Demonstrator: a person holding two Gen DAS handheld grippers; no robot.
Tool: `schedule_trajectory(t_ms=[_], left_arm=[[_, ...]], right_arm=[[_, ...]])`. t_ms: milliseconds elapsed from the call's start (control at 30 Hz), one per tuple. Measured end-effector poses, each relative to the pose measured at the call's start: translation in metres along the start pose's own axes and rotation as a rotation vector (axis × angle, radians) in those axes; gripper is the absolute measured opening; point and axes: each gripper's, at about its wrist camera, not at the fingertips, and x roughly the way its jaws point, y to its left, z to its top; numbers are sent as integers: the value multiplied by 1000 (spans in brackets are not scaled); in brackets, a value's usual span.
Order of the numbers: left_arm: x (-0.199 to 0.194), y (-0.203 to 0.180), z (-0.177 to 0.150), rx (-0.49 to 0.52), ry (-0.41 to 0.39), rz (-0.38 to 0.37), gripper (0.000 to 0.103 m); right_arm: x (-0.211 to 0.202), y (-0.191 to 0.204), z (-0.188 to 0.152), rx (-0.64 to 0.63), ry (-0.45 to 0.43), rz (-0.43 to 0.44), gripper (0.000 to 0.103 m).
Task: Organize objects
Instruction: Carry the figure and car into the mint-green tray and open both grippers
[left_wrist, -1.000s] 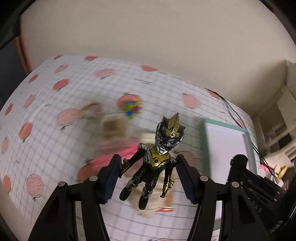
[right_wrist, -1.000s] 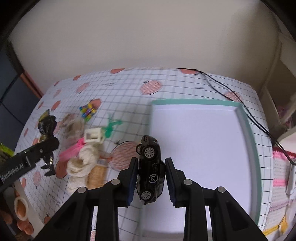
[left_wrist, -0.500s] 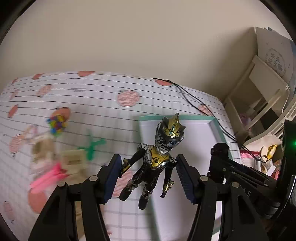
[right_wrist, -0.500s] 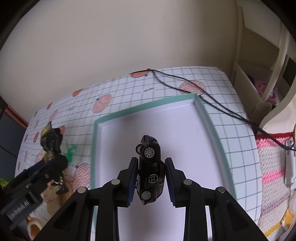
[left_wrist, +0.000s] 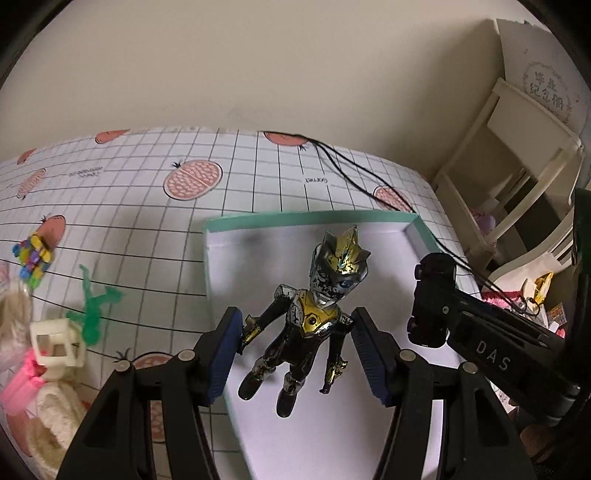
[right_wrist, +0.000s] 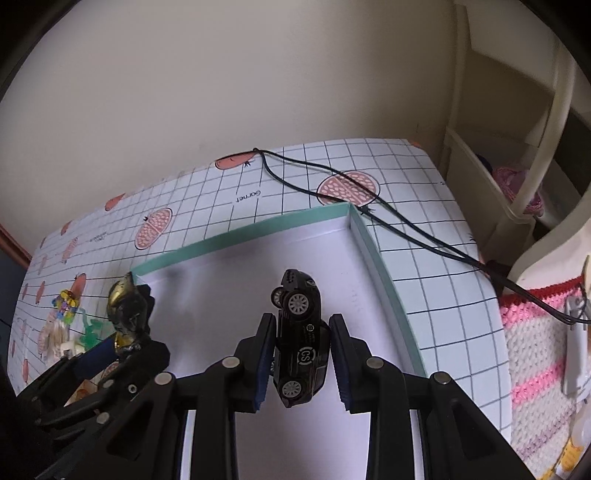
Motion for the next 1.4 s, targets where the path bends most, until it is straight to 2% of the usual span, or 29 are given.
schedule_trajectory(t_ms=[100,400,633,833,1067,1167,1200,1267,1367,1400], left_arm=[[13,1,1,10,3,26,62],[13,4,-1,8,10,-4,62],[16,2,0,4,39,-19,63],[5,3,6,-8,30,-29,63],[-22,9,17,-12,-28,47,63],[-29,16,19,-25,-48,74,68],[-30,20,20,-34,-49,81,71],[-30,25,22,-45,-48,91,71],[-29,33,22,-63,-45,126,73],[-28,34,22,-64,-45,133,77]], right_arm=[[6,0,1,-9,-1,-14,32],[13,2,1,-9,3,-2,32],[6,4,3,-18,-11,-10,33],[-9,6,6,-32,-30,-4,33],[-20,8,8,-32,-38,1,33],[-18,9,7,-30,-27,3,33],[-17,9,7,-32,-26,2,34],[-17,9,6,-36,-27,-9,45],[-17,10,6,-40,-28,-6,51],[-16,10,6,-43,-28,-8,54]])
